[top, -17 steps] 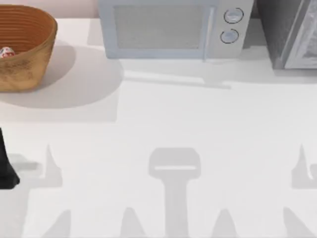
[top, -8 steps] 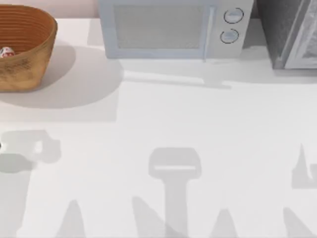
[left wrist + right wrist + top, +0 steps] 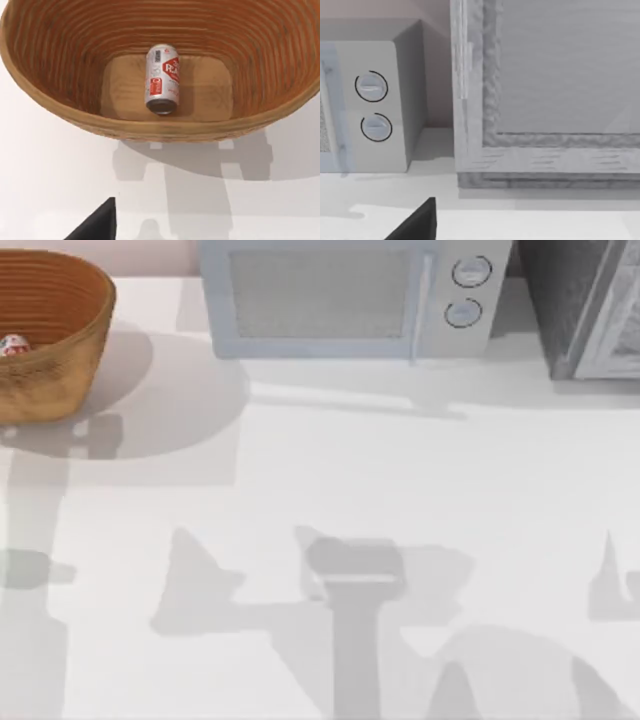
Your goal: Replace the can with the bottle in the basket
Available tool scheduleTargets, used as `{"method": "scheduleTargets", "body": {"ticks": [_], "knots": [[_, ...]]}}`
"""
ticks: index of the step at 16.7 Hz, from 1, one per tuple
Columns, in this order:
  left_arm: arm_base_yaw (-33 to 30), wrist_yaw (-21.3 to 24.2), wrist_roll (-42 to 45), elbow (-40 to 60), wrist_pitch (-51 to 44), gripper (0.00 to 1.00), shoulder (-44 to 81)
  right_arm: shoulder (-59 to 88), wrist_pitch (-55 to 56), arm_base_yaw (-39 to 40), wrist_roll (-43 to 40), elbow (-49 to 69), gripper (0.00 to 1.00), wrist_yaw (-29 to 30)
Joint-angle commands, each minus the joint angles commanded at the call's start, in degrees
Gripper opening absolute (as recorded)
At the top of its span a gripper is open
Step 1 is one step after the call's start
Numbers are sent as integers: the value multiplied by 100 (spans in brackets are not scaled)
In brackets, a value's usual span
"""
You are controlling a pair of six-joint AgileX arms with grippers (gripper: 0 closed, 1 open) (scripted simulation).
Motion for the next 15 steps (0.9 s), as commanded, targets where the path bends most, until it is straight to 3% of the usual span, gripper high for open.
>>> {"method": "scheduleTargets", "body": {"ticks": [9,15], "knots": [[280,642,371,5254,-2667,100,4961,0,0,0,0,0,100,0],[400,978,534,7809,-3914,100,7317,0,0,0,0,0,100,0]]}}
